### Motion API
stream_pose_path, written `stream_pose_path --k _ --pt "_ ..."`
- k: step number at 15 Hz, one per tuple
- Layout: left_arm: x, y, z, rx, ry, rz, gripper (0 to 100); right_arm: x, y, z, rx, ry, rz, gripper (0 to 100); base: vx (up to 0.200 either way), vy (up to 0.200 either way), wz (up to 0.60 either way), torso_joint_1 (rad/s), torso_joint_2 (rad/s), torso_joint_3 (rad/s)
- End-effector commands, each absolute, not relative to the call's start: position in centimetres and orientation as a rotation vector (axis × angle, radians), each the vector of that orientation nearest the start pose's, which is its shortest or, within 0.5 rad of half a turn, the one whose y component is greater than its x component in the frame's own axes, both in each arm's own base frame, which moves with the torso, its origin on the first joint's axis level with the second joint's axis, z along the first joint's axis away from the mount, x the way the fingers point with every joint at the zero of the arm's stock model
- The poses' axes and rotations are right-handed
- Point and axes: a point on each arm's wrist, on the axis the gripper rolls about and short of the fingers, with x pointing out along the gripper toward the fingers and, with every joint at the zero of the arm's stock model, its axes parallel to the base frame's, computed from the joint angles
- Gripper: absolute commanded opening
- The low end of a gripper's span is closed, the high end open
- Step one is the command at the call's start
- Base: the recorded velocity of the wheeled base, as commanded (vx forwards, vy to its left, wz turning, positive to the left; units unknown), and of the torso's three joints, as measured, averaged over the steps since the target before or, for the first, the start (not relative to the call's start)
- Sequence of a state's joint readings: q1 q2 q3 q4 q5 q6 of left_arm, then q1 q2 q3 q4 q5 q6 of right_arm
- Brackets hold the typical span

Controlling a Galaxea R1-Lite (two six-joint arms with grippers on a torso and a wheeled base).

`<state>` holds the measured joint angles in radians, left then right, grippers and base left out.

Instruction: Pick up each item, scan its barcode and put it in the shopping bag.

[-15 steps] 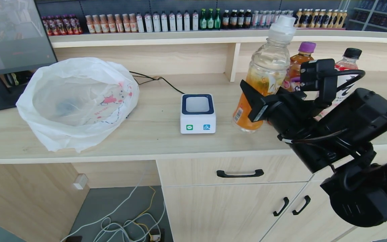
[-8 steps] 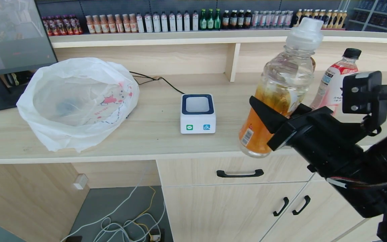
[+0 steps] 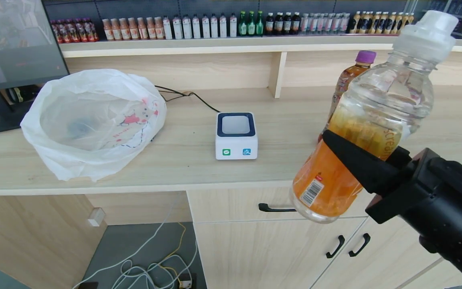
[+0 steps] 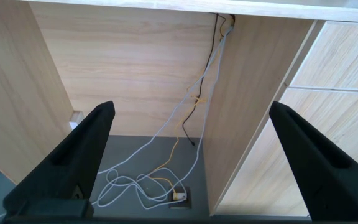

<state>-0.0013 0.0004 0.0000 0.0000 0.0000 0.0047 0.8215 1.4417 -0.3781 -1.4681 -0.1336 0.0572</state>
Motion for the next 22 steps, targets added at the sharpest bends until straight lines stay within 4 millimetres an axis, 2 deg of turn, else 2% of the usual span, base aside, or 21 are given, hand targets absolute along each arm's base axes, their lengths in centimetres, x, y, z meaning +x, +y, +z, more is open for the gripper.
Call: stream_pose_path --k 1,4,6,10,14,17,22 --pt "-2.3 0.0 7.5 0.005 0.0 -0.002 100 13.3 15.9 22.0 0.326 -0.303 0.769 0 0.0 0.0 0.0 0.0 0.0 0.0" --pt "-2.3 0.0 7.5 0.005 0.0 -0.002 100 13.5 16.8 22.3 0.416 -0.273 0.852 0 0.0 0.0 0.0 0.0 0.0 0.0" --pt "-2.3 0.0 7.5 0.005 0.0 -0.002 100 13.5 17.4 23.4 0.503 -0.25 1.061 0 0.0 0.0 0.0 0.0 0.0 0.0" --pt "-2.3 0.0 7.5 0.005 0.0 -0.002 100 13.3 17.7 23.2 0.59 -0.149 1.217 0 0.0 0.0 0.0 0.0 0.0 0.0" --pt "-2.3 0.0 7.5 0.005 0.0 -0.002 100 13.3 18.1 24.0 0.701 -0.077 1.328 0 0.0 0.0 0.0 0.0 0.0 0.0" --pt "-2.3 0.0 7.5 0.005 0.0 -0.002 100 14.0 19.4 25.5 0.764 -0.08 1.377 0 0.0 0.0 0.0 0.0 0.0 0.0" --pt "-2.3 0.0 7.5 0.005 0.0 -0.002 100 14.1 19.5 25.3 0.825 -0.022 1.386 0 0.0 0.0 0.0 0.0 0.0 0.0"
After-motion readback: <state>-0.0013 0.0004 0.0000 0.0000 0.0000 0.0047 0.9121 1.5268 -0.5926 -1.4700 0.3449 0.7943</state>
